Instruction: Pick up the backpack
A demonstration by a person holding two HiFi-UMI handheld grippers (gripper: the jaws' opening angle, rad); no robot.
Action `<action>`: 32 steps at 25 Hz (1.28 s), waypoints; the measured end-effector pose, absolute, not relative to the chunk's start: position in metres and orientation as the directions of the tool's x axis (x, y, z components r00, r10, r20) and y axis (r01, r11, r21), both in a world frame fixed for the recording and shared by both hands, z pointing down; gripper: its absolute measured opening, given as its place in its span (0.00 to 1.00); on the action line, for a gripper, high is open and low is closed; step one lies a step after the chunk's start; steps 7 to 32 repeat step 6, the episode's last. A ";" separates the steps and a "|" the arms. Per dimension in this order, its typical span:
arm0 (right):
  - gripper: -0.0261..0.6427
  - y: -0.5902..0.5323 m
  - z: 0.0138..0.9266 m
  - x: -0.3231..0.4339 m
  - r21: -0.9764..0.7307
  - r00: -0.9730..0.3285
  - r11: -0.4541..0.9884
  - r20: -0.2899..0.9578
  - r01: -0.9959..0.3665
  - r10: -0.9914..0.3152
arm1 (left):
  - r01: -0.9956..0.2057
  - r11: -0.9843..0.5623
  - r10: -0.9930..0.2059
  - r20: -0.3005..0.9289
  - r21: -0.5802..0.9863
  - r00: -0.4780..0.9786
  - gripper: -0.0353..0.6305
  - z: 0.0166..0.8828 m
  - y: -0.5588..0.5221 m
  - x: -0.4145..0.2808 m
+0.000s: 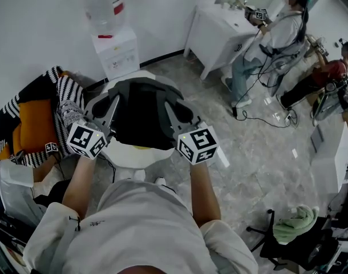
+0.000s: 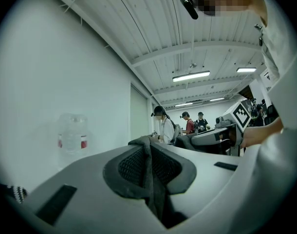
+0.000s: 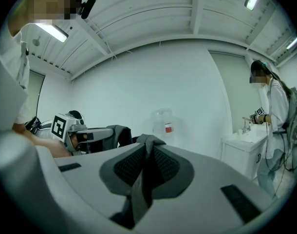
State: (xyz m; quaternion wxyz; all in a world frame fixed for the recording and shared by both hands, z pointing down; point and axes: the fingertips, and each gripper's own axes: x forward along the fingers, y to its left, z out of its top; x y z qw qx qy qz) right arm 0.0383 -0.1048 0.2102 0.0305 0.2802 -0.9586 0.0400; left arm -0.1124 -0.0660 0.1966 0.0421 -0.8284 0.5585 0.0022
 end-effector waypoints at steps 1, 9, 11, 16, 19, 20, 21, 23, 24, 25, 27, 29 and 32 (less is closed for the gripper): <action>0.10 -0.106 0.210 0.038 -0.061 -0.841 0.839 0.081 -0.540 -0.535 | -0.926 -0.372 -0.925 -0.051 -0.068 0.376 0.10 0.196 -0.067 -0.113; 0.10 -0.108 0.210 0.039 -0.064 -0.840 0.838 0.086 -0.541 -0.536 | -0.927 -0.368 -0.927 -0.055 -0.069 0.372 0.10 0.196 -0.070 -0.112; 0.10 -0.108 0.210 0.039 -0.064 -0.840 0.838 0.086 -0.541 -0.536 | -0.927 -0.368 -0.927 -0.055 -0.069 0.372 0.10 0.196 -0.070 -0.112; 0.10 -0.108 0.210 0.039 -0.064 -0.840 0.838 0.086 -0.541 -0.536 | -0.927 -0.368 -0.927 -0.055 -0.069 0.372 0.10 0.196 -0.070 -0.112; 0.10 -0.108 0.210 0.039 -0.064 -0.840 0.838 0.086 -0.541 -0.536 | -0.927 -0.368 -0.927 -0.055 -0.069 0.372 0.10 0.196 -0.070 -0.112; 0.10 -0.108 0.210 0.039 -0.064 -0.840 0.838 0.086 -0.541 -0.536 | -0.927 -0.368 -0.927 -0.055 -0.069 0.372 0.10 0.196 -0.070 -0.112; 0.10 -0.108 0.210 0.039 -0.064 -0.840 0.838 0.086 -0.541 -0.536 | -0.927 -0.368 -0.927 -0.055 -0.069 0.372 0.10 0.196 -0.070 -0.112; 0.10 -0.108 0.210 0.039 -0.064 -0.840 0.838 0.086 -0.541 -0.536 | -0.927 -0.368 -0.927 -0.055 -0.069 0.372 0.10 0.196 -0.070 -0.112; 0.10 -0.108 0.210 0.039 -0.064 -0.840 0.838 0.086 -0.541 -0.536 | -0.927 -0.368 -0.927 -0.055 -0.069 0.372 0.10 0.196 -0.070 -0.112; 0.10 -0.108 0.210 0.039 -0.064 -0.840 0.838 0.086 -0.541 -0.536 | -0.927 -0.368 -0.927 -0.055 -0.069 0.372 0.10 0.196 -0.070 -0.112; 0.10 -0.108 0.210 0.039 -0.064 -0.840 0.838 0.086 -0.541 -0.536 | -0.927 -0.368 -0.927 -0.055 -0.069 0.372 0.10 0.196 -0.070 -0.112; 0.10 -0.108 0.210 0.039 -0.064 -0.840 0.838 0.086 -0.541 -0.536 | -0.927 -0.368 -0.927 -0.055 -0.069 0.372 0.10 0.196 -0.070 -0.112; 0.10 -0.108 0.210 0.039 -0.064 -0.840 0.838 0.086 -0.541 -0.536 | -0.927 -0.368 -0.927 -0.055 -0.069 0.372 0.10 0.196 -0.070 -0.112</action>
